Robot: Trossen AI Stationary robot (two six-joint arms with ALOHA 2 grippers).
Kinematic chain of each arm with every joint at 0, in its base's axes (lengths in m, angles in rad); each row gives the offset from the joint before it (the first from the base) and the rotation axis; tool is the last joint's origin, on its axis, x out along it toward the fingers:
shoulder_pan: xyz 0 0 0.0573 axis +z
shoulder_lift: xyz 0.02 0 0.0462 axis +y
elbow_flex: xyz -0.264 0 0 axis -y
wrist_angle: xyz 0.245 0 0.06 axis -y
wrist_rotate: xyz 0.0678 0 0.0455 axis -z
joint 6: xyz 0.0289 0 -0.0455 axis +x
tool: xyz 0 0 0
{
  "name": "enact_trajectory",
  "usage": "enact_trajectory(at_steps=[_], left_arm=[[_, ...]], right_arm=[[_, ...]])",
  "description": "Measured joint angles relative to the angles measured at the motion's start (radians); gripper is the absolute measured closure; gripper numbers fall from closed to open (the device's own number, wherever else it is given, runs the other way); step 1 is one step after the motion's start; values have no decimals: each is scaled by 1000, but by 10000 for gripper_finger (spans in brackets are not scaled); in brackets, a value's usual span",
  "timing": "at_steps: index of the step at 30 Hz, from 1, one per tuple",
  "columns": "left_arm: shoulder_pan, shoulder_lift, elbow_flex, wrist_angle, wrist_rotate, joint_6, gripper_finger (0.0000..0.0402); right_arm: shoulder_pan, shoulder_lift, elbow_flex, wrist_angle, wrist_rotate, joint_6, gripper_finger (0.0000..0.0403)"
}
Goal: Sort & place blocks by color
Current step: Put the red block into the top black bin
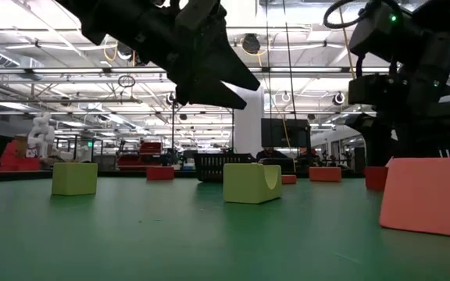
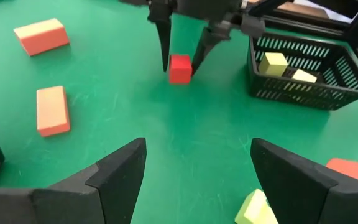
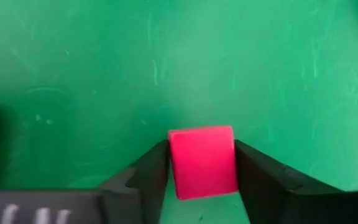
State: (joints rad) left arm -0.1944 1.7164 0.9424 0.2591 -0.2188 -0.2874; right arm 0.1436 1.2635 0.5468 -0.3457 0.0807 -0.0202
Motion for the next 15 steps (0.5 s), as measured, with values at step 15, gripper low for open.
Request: enact_trajectory(at_steps=[15], left_arm=[[-3,-22,-1,35,2,55,112]], right_arm=[[-41,-96,0,196,27,-113,285]])
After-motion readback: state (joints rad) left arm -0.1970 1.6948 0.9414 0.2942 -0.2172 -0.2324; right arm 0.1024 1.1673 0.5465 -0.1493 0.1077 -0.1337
